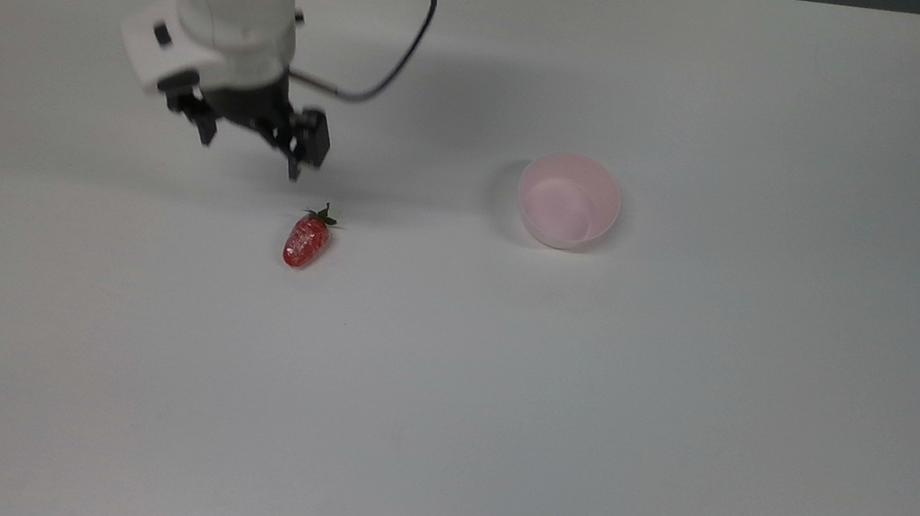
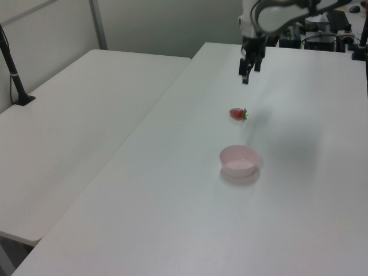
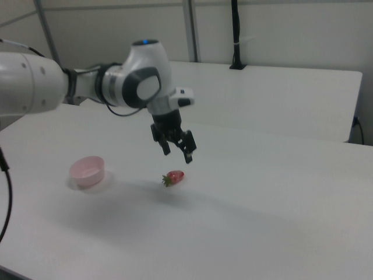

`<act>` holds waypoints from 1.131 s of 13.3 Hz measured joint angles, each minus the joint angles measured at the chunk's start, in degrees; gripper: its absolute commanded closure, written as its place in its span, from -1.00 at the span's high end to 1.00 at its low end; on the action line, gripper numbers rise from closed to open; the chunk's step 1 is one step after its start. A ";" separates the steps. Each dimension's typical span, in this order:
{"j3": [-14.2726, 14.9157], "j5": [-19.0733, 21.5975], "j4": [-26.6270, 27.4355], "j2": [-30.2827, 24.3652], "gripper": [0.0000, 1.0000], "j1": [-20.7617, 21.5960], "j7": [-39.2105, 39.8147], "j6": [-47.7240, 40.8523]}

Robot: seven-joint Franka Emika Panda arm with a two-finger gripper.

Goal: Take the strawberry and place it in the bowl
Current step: 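Move the gripper down over the red strawberry, then close the gripper around the red strawberry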

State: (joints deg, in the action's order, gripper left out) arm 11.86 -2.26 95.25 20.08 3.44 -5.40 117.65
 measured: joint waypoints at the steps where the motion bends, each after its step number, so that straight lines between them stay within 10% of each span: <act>1: -0.10 0.00 -0.03 2.00 0.99 0.11 -2.75 1.32; 13: -1.77 0.00 0.27 9.99 0.65 1.47 -10.87 10.71; 15: -1.95 0.00 0.28 10.74 0.31 1.55 -11.06 11.87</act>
State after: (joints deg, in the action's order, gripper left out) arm 9.91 -2.26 95.52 30.82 4.99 -16.46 129.52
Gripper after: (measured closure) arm 0.172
